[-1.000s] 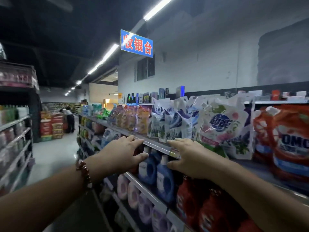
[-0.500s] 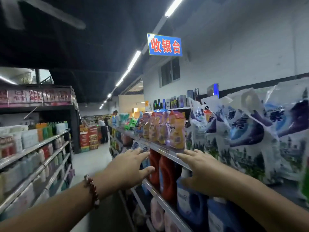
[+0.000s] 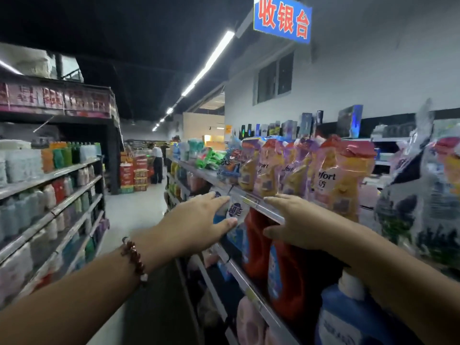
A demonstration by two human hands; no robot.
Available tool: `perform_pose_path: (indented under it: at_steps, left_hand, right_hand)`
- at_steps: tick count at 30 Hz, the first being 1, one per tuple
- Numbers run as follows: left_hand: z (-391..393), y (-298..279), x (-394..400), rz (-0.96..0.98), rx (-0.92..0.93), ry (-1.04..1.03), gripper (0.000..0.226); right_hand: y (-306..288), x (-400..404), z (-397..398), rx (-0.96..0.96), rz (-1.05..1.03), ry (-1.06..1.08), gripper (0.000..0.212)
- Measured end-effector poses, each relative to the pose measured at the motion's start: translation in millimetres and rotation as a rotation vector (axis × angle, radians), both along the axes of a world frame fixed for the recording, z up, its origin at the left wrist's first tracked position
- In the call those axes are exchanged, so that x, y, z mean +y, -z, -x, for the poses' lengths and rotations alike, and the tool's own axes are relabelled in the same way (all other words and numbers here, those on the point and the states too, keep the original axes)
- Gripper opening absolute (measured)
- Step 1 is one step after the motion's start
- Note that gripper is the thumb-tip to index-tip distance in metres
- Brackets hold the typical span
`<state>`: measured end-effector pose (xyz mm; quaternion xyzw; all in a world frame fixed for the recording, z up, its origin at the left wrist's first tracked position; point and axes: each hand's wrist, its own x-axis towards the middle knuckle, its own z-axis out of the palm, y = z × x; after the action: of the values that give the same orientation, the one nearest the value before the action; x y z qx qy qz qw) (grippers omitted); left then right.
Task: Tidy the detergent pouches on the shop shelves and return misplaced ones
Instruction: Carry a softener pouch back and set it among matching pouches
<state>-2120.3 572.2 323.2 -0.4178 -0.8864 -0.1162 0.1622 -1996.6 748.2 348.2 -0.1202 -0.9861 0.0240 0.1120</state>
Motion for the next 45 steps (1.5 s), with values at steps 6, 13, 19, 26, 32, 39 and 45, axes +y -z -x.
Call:
perform_pose_path:
  at_steps: [6, 13, 19, 26, 32, 39, 45]
  left_hand:
    - [132.7, 1.8, 54.1, -0.016, -0.071, 0.211, 0.07]
    - [209.5, 9.0, 166.7, -0.084, -0.089, 0.444, 0.07]
    - [266.1, 19.3, 241.1, -0.2, -0.082, 0.492, 0.073]
    - [330.0, 45.0, 277.4, -0.174, -0.089, 0.721, 0.077]
    - [371.3, 62.7, 290.2, -0.41, -0.37, 0.96, 0.065]
    - [388.8, 54.8, 294.0, -0.576, -0.653, 1.176, 0.069]
    - [382.8, 46.6, 250.4, -0.536, -1.288, 1.356, 0.099]
  right_hand:
    - [4.0, 37.7, 84.7, 0.045, 0.143, 0.235, 0.077]
    - [15.2, 75.3, 122.3, 0.306, 0.335, 0.46, 0.078]
    - [11.3, 109.8, 195.0, 0.471, 0.489, 0.455, 0.064]
    - [-6.0, 159.2, 297.7, 0.924, 1.036, 0.386, 0.014]
    - [-6.0, 183.5, 336.6, 1.087, 0.7, 0.607, 0.025]
    - [-18.4, 137.8, 351.8, 1.295, 0.521, 0.507, 0.014]
    - [-54.7, 38.3, 334.4, 1.458, 0.541, 0.37, 0.023]
